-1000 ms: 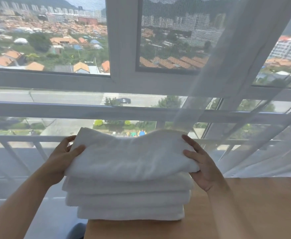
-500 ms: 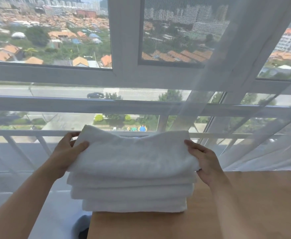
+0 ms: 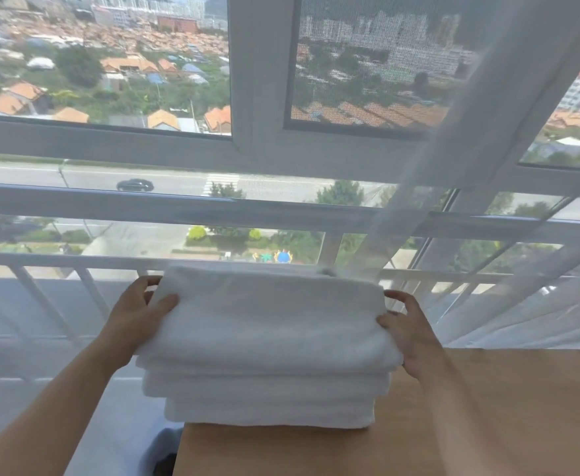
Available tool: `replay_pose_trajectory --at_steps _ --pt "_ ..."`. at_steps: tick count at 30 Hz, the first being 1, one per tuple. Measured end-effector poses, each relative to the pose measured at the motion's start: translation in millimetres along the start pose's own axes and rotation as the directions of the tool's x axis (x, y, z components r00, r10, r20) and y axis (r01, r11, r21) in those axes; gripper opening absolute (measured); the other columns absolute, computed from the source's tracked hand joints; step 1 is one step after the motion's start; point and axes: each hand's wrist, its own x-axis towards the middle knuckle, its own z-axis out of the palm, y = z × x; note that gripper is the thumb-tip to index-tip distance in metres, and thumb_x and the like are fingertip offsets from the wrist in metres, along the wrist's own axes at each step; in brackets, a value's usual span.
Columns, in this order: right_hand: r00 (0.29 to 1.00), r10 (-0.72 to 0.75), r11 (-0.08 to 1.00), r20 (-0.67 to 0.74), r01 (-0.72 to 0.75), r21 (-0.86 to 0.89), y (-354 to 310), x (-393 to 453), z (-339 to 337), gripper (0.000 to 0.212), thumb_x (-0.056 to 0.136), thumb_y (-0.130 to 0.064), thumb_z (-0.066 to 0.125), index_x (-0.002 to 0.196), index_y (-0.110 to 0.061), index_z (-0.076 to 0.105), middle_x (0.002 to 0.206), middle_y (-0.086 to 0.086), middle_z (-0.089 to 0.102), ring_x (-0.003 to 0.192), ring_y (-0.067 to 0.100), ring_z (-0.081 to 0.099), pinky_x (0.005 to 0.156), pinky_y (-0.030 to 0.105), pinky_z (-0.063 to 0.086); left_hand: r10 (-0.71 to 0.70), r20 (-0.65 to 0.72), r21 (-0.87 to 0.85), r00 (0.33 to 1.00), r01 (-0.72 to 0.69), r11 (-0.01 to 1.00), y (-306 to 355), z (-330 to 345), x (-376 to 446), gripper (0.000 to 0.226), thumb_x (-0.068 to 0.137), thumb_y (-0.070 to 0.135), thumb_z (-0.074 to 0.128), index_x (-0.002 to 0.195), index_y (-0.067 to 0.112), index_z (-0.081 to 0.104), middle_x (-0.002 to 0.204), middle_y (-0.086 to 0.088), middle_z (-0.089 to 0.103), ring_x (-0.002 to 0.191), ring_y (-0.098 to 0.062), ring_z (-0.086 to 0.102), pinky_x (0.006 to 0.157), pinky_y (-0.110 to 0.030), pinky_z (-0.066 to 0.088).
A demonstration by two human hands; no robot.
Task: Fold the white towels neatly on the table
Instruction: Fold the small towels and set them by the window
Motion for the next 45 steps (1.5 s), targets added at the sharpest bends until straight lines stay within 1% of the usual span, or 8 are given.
replay_pose_trajectory --at_steps 7,19,23,26,32,36,41,45 --pt "0.978 -0.136 0.987 -0.156 0.12 -0.105 -8.5 3.2 12.9 0.038 0.085 -0.001 0.06 0.105 -0.033 0.054 0.103 0.006 0.071 0.088 0.03 0.07 0.08 0.049 0.058 0.112 -0.127 0.2 0.986 -0.085 0.976 9.6 1.3 4.0 0.026 0.089 0.027 0.071 0.107 0.037 0.055 0.092 0.016 0.064 0.084 -0.009 0.062 0.074 -0.035 0.043" --pt "0.972 -0.21 0.885 -0.104 0.143 -0.444 -3.6 -0.9 14.5 0.036 0.084 -0.009 0.056 0.103 -0.039 0.056 0.096 -0.002 0.069 0.076 0.014 0.066 0.054 0.024 0.046 -0.016 -0.023 0.48 1.0 0.025 0.877 14.6 3.6 -4.5 0.047 0.094 0.027 0.063 0.134 0.01 0.045 0.125 -0.019 0.062 0.116 -0.038 0.056 0.091 -0.043 0.043" --pt "0.886 -0.455 0.671 -0.091 0.273 -0.69 -6.8 -6.5 24.4 0.037 0.085 -0.006 0.057 0.118 -0.022 0.059 0.116 0.004 0.061 0.102 0.024 0.061 0.087 0.037 0.048 0.265 -0.109 0.707 0.958 -0.112 0.698 18.1 21.4 -24.5 0.056 0.093 0.028 0.062 0.139 0.002 0.046 0.141 -0.023 0.05 0.13 -0.042 0.046 0.106 -0.051 0.037" --pt "0.745 -0.659 0.401 0.101 0.462 -0.791 -17.5 -18.0 61.8 0.033 0.088 -0.011 0.057 0.119 -0.022 0.062 0.119 0.0 0.062 0.114 0.024 0.057 0.1 0.041 0.04 0.433 0.153 0.713 0.888 -0.403 0.574 31.3 56.8 -40.5 0.051 0.099 0.041 0.052 0.144 0.017 0.047 0.161 -0.007 0.033 0.149 -0.025 0.028 0.116 -0.041 0.023" --pt "0.841 -0.343 0.22 0.418 0.504 -0.835 9.6 -29.9 134.9 0.046 0.103 -0.039 0.029 0.147 -0.033 0.042 0.157 -0.007 0.038 0.148 0.016 0.025 0.12 0.039 0.012 0.297 0.515 0.679 0.804 -0.594 0.431 29.7 116.6 -45.6 0.05 0.106 0.046 0.021 0.155 0.038 0.025 0.166 0.009 0.02 0.154 -0.015 0.012 0.123 -0.035 0.008" --pt "0.901 -0.277 0.191 0.333 0.391 -0.9 25.0 -15.5 114.8 0.06 0.099 -0.056 0.017 0.155 -0.038 0.025 0.166 -0.009 0.016 0.153 0.013 0.008 0.123 0.04 -0.001 0.199 0.446 0.801 0.873 -0.488 0.347 6.9 89.3 -26.3 0.062 0.1 0.059 0.016 0.158 0.039 0.01 0.168 0.008 0.001 0.155 -0.016 -0.003 0.124 -0.042 -0.004" --pt "0.94 -0.201 0.192 0.274 0.312 -0.93 19.7 -2.6 72.5 0.059 0.101 -0.055 0.015 0.158 -0.037 0.017 0.168 -0.01 0.005 0.154 0.013 0.001 0.123 0.037 -0.003 0.136 0.287 0.842 0.948 -0.318 0.436 -11.0 35.6 -5.4 0.068 0.095 0.068 0.018 0.157 0.043 0.008 0.167 0.013 -0.009 0.154 -0.017 -0.009 0.124 -0.045 0.005" --pt "0.932 -0.257 0.211 0.255 0.312 -0.926 5.7 -1.8 78.5 0.057 0.103 -0.05 0.025 0.155 -0.027 0.029 0.164 0.001 0.025 0.15 0.021 0.019 0.123 0.041 0.009 0.151 0.225 0.888 0.963 -0.267 0.375 -7.8 35.4 -7.2 0.07 0.096 0.066 0.016 0.159 0.037 0.007 0.168 0.005 -0.009 0.154 -0.024 -0.012 0.124 -0.045 -0.002"
